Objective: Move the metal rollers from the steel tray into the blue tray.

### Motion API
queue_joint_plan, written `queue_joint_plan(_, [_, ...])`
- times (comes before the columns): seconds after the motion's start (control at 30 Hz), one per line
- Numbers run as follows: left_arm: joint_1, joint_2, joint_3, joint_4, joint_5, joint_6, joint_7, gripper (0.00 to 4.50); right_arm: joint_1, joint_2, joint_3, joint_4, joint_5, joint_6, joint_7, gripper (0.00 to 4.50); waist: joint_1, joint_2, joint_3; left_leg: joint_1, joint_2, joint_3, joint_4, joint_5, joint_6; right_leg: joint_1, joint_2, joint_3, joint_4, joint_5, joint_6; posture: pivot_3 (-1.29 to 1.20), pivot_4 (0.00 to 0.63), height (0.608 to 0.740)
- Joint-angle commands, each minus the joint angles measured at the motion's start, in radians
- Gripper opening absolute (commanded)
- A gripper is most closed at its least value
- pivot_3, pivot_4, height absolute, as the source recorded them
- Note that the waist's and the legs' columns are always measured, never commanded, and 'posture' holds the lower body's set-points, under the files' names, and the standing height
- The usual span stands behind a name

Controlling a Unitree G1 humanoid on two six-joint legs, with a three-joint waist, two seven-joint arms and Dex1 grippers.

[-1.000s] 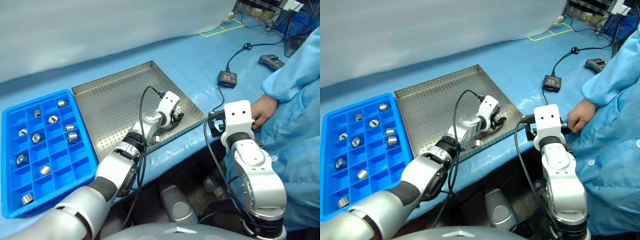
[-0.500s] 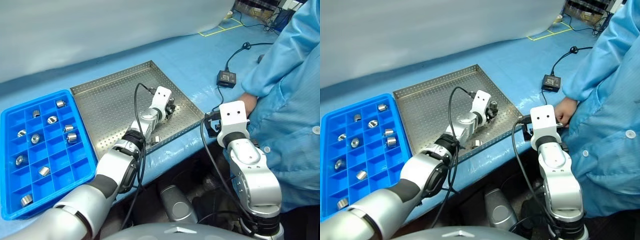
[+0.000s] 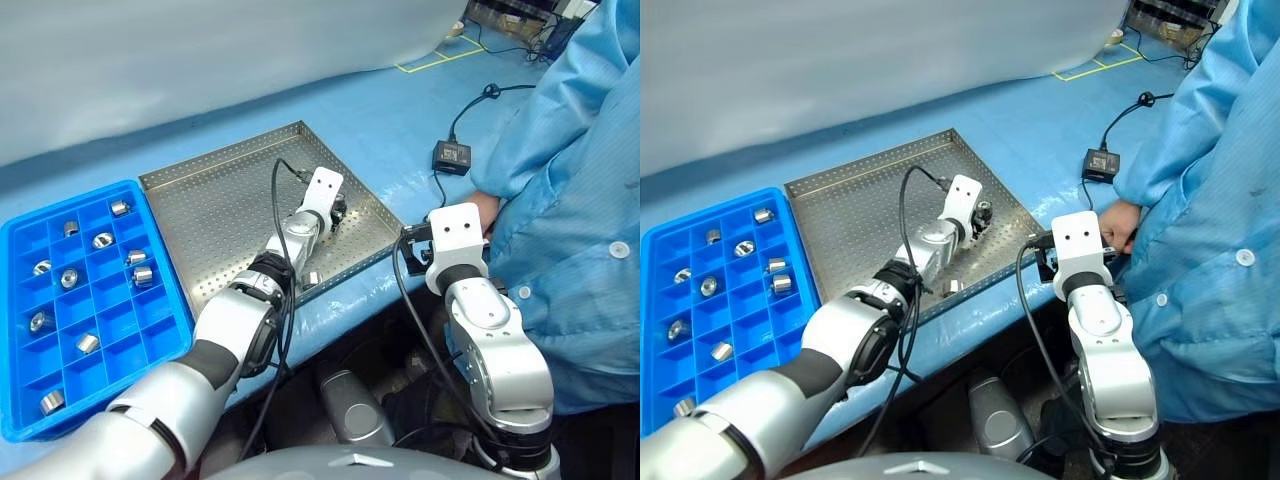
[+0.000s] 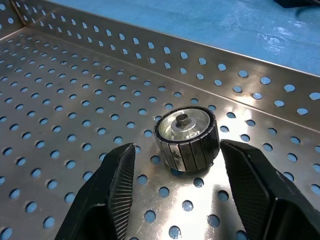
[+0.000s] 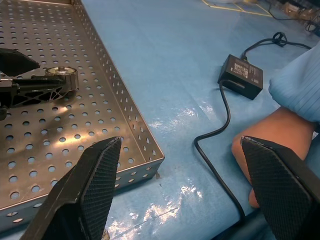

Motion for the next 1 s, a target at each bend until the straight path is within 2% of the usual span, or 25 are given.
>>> queue_joint_plan(0.03, [-0.038,-0.027,0.013,0.006,0.009,-0.023,0.007,2.95,0.0,0.002,0.0,-0.028,-0.014,-0.028,-0.012,4.04,-0.003,0.0,0.0,0.0,0.0,0.0,0.0,0.0,0.0,0.0,0.0,0.0,0.0,0.0,0.0,-0.51,0.15,0.74])
queue_joint_plan(0.17, [-0.038,-0.033,0.015,0.021,0.015,-0.007,-0.005,2.95,-0.004,0.007,0.006,-0.025,-0.012,-0.039,-0.012,4.04,-0.009,0.0,0.0,0.0,0.0,0.0,0.0,0.0,0.0,0.0,0.0,0.0,0.0,0.0,0.0,-0.51,0.15,0.74])
queue_joint_plan(0.4, [-0.047,-0.035,0.024,0.026,0.011,-0.002,-0.026,0.76,-0.003,0.01,0.007,-0.02,-0.012,-0.055,-0.011,4.08,-0.013,0.0,0.0,0.0,0.0,0.0,0.0,0.0,0.0,0.0,0.0,0.0,0.0,0.0,0.0,-0.51,0.15,0.74])
queue_joint_plan(0.73, [-0.036,-0.014,0.055,0.009,-0.011,-0.021,-0.05,0.76,-0.015,0.012,0.018,0.003,-0.008,-0.07,-0.005,4.08,-0.011,0.0,0.0,0.0,0.0,0.001,0.0,0.0,0.0,0.0,0.0,0.001,0.0,0.0,0.0,-0.49,0.15,0.74])
queue_joint_plan(0.83, [-0.03,0.019,0.076,-0.055,-0.048,-0.009,-0.168,0.76,-0.021,0.054,0.013,-0.005,0.042,-0.058,0.023,4.08,-0.011,0.0,0.0,0.0,0.0,0.001,0.0,0.0,0.0,0.0,0.0,0.001,0.0,0.0,0.001,-0.49,0.15,0.74])
queue_joint_plan(0.93, [0.042,0.095,0.039,-0.235,-0.06,0.044,-0.354,0.76,-0.021,0.07,0.038,-0.008,0.093,-0.041,0.075,4.08,-0.014,-0.001,0.0,0.001,0.0,0.001,-0.001,0.0,0.0,-0.001,0.0,0.002,0.001,0.0,0.0,-0.46,0.15,0.74])
queue_joint_plan(1.0, [0.157,0.184,-0.02,-0.476,-0.066,0.13,-0.509,0.76,-0.019,0.074,0.047,-0.005,0.134,-0.026,0.115,4.08,-0.021,0.0,0.0,0.002,0.001,0.002,-0.001,0.0,0.0,0.0,0.001,0.004,0.001,0.0,0.0,-0.44,0.15,0.74])
